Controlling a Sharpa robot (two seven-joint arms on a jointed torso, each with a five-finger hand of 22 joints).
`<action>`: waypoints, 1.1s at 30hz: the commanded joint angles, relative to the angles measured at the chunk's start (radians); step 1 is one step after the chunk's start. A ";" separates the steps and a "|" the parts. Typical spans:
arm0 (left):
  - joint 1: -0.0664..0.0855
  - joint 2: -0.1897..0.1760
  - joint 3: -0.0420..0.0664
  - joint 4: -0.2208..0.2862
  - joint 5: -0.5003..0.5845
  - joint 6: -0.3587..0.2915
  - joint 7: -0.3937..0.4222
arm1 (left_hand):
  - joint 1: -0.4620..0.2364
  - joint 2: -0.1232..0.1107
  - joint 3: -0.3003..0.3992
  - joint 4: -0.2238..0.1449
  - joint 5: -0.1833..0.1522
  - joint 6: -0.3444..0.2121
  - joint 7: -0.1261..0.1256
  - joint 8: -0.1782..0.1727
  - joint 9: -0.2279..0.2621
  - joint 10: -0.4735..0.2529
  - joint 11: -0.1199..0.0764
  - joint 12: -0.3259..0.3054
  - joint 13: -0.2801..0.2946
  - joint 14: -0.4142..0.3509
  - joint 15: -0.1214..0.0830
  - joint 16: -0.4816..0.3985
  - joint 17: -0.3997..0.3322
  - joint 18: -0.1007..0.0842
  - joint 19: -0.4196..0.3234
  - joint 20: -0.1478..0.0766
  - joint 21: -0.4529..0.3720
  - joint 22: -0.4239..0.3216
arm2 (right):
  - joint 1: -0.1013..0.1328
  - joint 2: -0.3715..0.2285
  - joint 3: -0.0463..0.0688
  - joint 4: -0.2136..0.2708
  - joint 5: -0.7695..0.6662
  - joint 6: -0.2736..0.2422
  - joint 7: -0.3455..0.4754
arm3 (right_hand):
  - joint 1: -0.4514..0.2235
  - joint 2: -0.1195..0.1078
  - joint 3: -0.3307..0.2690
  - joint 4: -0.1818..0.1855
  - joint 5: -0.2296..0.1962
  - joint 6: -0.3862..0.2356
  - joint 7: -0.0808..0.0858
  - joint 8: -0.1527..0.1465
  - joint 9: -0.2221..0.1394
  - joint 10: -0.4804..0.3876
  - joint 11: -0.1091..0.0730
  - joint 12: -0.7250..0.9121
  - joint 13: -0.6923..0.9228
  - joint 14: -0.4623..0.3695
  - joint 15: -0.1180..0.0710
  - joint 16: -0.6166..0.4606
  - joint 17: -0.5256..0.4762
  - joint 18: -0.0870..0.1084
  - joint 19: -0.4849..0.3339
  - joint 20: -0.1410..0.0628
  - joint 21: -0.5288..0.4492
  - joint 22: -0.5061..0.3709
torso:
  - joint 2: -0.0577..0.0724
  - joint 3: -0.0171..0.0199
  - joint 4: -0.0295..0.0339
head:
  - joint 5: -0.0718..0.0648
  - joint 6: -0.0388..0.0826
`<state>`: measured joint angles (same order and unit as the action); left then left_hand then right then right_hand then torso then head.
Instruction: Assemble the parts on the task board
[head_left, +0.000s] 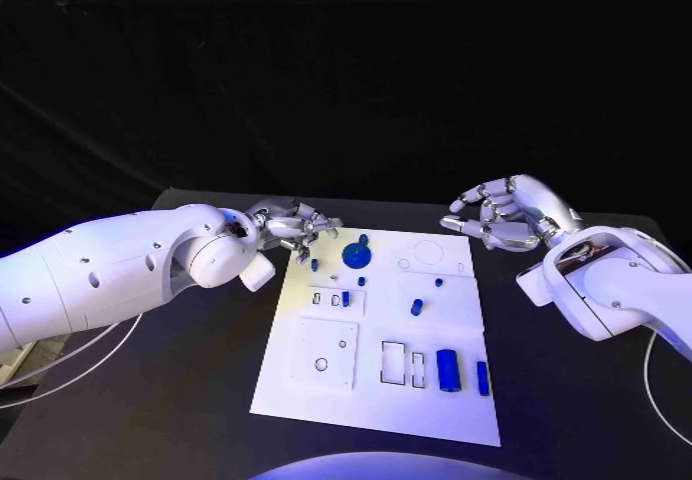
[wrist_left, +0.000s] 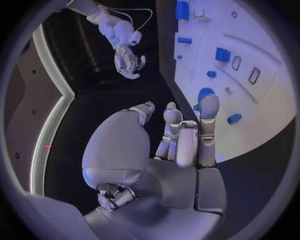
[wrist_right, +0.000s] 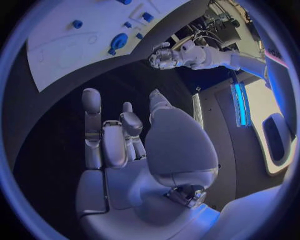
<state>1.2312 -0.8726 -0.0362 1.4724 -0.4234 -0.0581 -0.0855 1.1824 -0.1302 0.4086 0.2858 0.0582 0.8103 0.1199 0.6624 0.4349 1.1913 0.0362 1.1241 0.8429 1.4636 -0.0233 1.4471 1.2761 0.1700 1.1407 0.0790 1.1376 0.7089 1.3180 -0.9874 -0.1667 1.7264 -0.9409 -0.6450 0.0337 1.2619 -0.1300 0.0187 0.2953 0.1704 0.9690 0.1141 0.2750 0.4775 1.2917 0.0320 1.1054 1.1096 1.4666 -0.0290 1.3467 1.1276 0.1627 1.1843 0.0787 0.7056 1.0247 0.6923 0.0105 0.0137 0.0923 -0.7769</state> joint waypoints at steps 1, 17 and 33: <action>0.007 0.016 0.000 -0.001 -0.240 0.143 -0.265 | -0.025 0.000 -0.008 0.006 -0.005 0.006 -0.017 0.045 0.029 0.028 -0.008 0.061 0.065 0.023 -0.010 0.007 0.007 -0.016 -0.011 -0.006 0.020 0.019 | 0.002 -0.004 0.000 -0.013 0.122 -0.016 0.064 | 0.009 0.000 0.001 -0.002 -0.006 -0.007 -0.002 0.006 0.002 -0.002 0.001 -0.006 -0.001 0.004 -0.005 -0.006 -0.002 0.002 0.002 0.000 -0.004 -0.002 | -0.002 0.0038 -0.0018 | -0.002 -0.001; 0.034 0.110 -0.014 -0.016 -0.503 0.236 -0.400 | -0.114 -0.002 -0.081 0.009 -0.005 -0.002 -0.045 0.165 0.134 0.041 -0.032 0.111 0.102 0.028 -0.031 0.014 0.012 -0.021 -0.017 -0.021 0.061 0.063 | 0.004 0.000 0.000 -0.037 0.124 -0.006 0.030 | 0.011 0.000 -0.003 -0.002 -0.007 -0.020 0.001 0.007 0.002 -0.007 0.003 -0.013 -0.008 0.003 -0.004 -0.011 -0.006 0.002 0.003 0.000 -0.013 -0.007 | -0.001 0.0006 -0.0001 | -0.008 -0.009; 0.055 0.163 -0.028 -0.037 -0.542 0.305 -0.417 | -0.131 0.011 -0.098 0.008 -0.004 -0.015 -0.046 0.171 0.150 -0.007 -0.032 0.070 0.032 0.020 -0.031 0.006 -0.008 -0.018 -0.036 -0.022 0.053 0.046 | 0.005 0.003 0.000 -0.039 0.104 0.010 -0.008 | 0.009 -0.002 -0.007 -0.001 -0.007 -0.024 0.002 0.008 0.002 -0.008 0.004 -0.014 -0.010 0.002 -0.003 -0.015 -0.010 0.003 0.001 0.000 -0.023 -0.012 | -0.001 0.0009 -0.0001 | 0.000 -0.017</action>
<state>1.2848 -0.7134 -0.0645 1.4357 -0.9402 0.2031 -0.4915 1.0590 -0.1201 0.3171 0.2936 0.0582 0.8000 0.0730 0.8311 0.5843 1.1894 0.0042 1.1962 0.8779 1.4651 -0.0501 1.4567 1.2686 0.1543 1.1121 0.0597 1.1965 0.7573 1.3225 -0.9850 -0.1673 1.6864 -0.8226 -0.6501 0.0382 1.2632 -0.1287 0.0187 0.2953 0.1661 0.9539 0.1143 0.2786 0.4781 1.2880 0.0359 1.0949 1.1009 1.4666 -0.0289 1.3389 1.1182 0.1626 1.1842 0.0787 0.6854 1.0131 0.6919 0.0110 0.0134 0.0918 -0.7933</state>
